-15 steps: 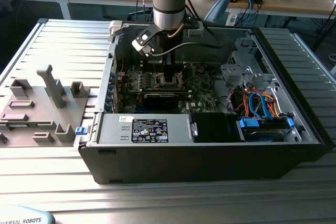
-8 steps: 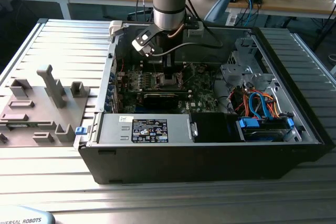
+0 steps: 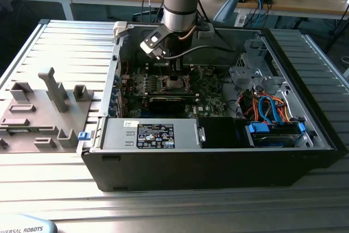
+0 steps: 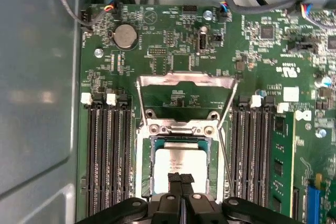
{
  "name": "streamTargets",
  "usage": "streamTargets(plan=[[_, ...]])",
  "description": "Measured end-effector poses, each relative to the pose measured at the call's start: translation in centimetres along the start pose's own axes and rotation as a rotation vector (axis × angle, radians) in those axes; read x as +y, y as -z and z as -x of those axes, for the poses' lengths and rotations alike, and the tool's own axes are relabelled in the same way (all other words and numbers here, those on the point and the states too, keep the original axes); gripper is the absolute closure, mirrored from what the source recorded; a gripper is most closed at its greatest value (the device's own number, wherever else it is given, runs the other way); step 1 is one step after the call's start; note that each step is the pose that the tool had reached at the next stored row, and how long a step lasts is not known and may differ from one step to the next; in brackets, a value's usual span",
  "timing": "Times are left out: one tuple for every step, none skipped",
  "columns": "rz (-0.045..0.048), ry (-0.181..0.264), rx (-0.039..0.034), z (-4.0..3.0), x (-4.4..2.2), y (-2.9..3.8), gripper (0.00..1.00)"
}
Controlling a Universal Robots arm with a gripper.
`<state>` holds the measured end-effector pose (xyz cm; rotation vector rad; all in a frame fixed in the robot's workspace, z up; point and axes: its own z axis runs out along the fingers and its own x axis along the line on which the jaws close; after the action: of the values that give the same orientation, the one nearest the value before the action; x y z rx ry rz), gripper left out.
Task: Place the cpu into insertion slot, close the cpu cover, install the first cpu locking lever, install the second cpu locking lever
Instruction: 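Place the cpu into insertion slot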
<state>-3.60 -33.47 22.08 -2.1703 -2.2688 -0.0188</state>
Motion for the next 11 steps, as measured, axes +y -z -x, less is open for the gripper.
streamTargets(plan=[[0.0, 0.008, 0.0004, 0.0, 0.08, 0.14, 0.89], [0.0, 0.009, 0.0004, 0.0, 0.12, 0.61, 0.89], [0.0, 0.009, 0.0004, -0.01, 0.13, 1.09, 0.89], [0.0, 0.009, 0.0004, -0.01, 0.15, 1.7, 0.89], [0.0, 0.009, 0.0004, -0.01, 0.15, 1.93, 0.89], [-0.0001, 0.009, 0.0004, -0.01, 0.15, 2.15, 0.89], [-0.0001, 0.009, 0.0003, -0.02, 0.15, 2.4, 0.89], [-0.0001, 0.009, 0.0004, -0.02, 0.15, 2.57, 0.89], [0.0, 0.009, 0.0004, -0.02, 0.15, 2.8, 0.89], [0.0, 0.009, 0.0004, -0.02, 0.16, 2.99, 0.89], [0.0, 0.009, 0.0004, -0.03, 0.16, 3.28, 0.89]])
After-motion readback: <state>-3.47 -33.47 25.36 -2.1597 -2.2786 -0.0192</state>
